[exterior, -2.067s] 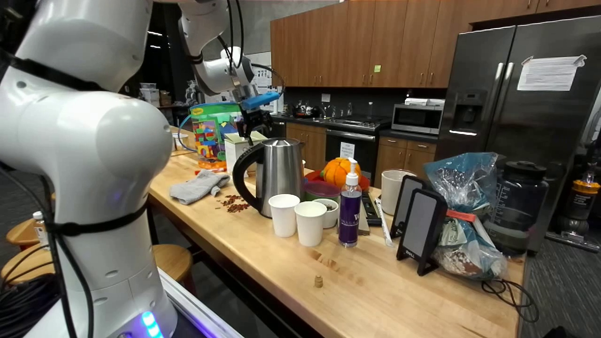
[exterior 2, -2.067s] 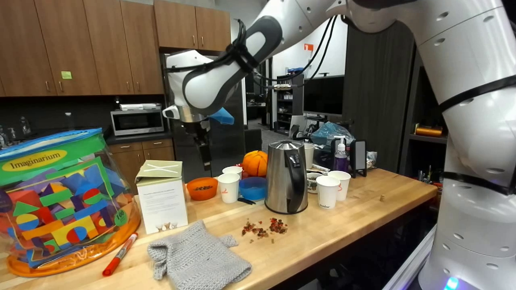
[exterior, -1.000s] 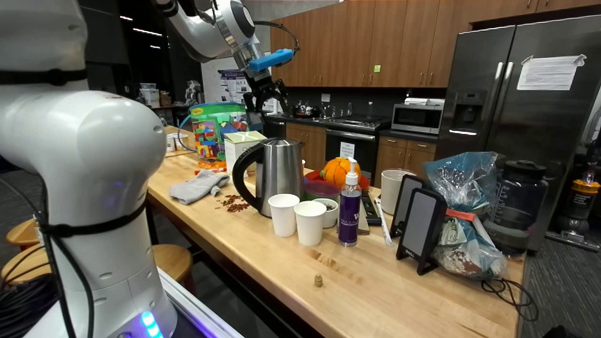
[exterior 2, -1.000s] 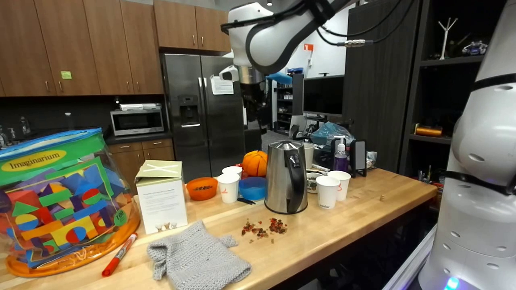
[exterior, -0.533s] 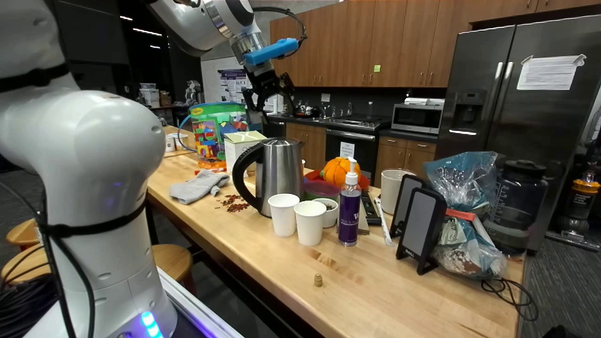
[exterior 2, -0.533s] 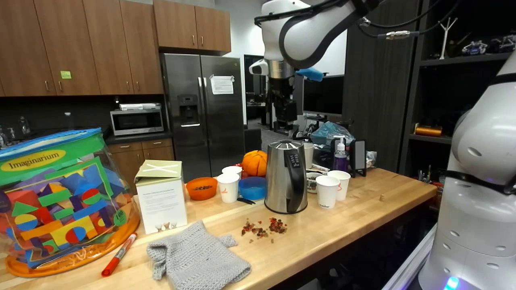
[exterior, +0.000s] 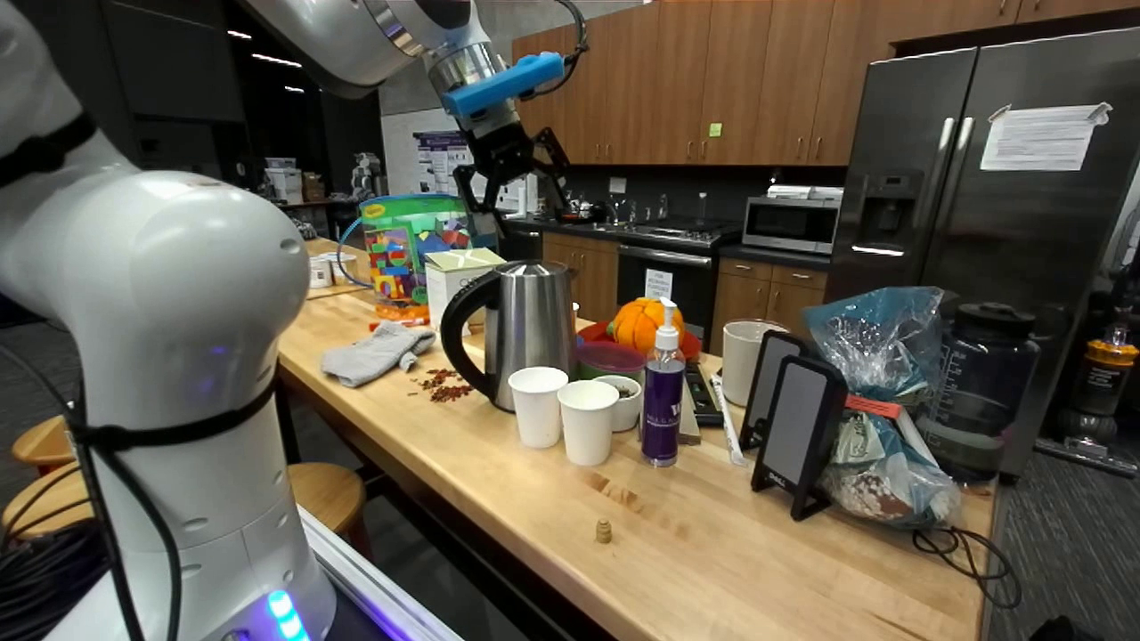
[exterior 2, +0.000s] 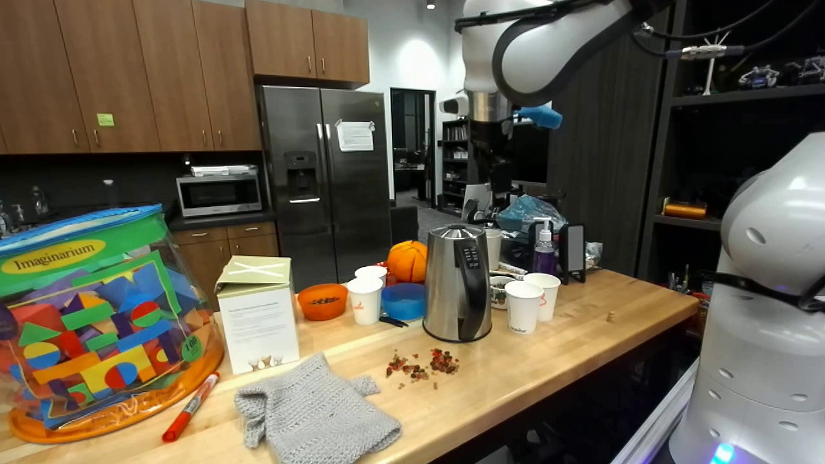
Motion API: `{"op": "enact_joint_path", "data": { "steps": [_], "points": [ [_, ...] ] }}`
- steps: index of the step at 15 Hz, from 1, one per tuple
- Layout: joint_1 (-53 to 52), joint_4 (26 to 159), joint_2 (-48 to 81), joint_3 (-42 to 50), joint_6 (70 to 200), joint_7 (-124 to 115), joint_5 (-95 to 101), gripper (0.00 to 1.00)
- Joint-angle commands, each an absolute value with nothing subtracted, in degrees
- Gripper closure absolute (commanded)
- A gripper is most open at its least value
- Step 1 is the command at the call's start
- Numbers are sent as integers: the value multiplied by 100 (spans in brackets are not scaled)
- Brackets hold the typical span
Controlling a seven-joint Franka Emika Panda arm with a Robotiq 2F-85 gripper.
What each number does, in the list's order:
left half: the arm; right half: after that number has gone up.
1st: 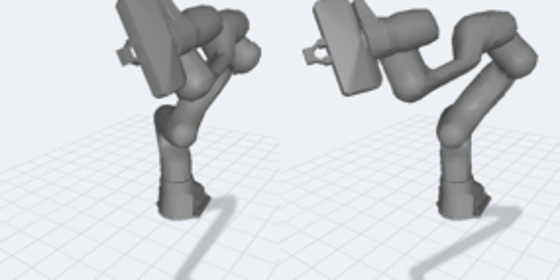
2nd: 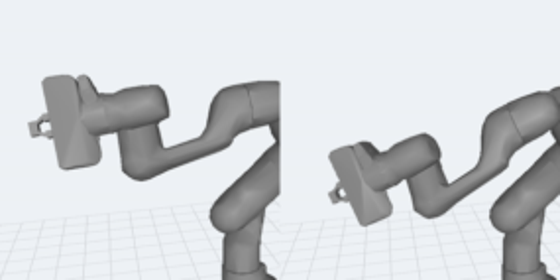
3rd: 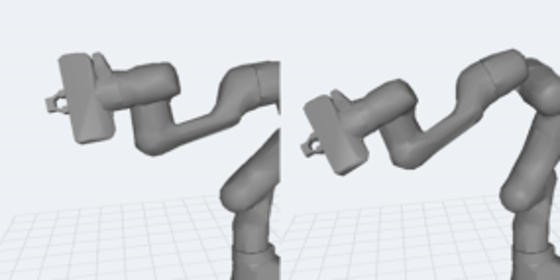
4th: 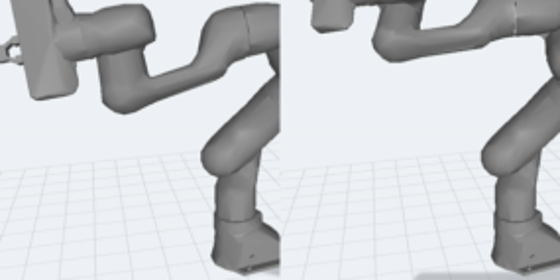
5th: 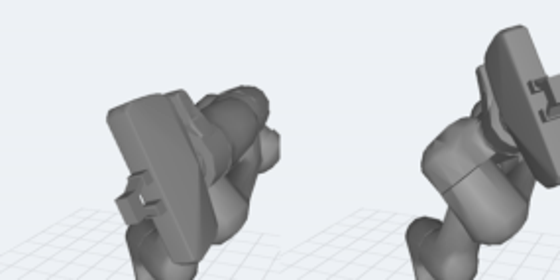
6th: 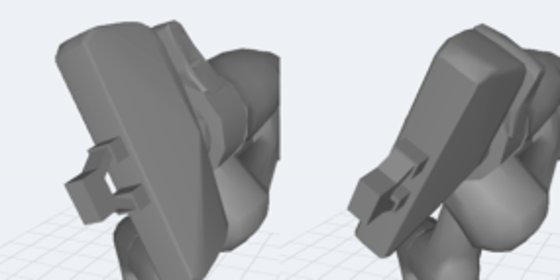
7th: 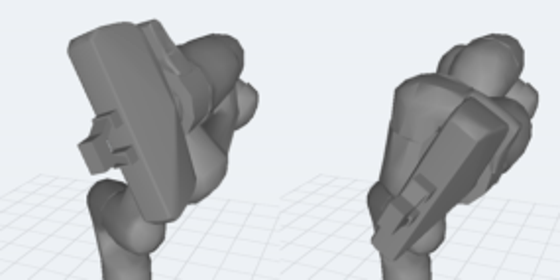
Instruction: Move the orange bowl backwards then move the kettle to the left.
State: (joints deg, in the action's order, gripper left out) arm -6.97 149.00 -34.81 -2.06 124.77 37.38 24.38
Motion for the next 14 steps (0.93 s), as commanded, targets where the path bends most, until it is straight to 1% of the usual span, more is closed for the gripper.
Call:
{"op": "enact_joint_path", "data": {
  "steps": [1, 7, 14],
  "points": [
    [-633, 15266, -3955, -78, 12307, 3671, 2592, 0],
    [-810, 15672, -4125, 337, 12229, 4093, 2284, 0],
    [-1207, 16009, -4117, 800, 12761, 5313, 1555, 0]
  ]
}}
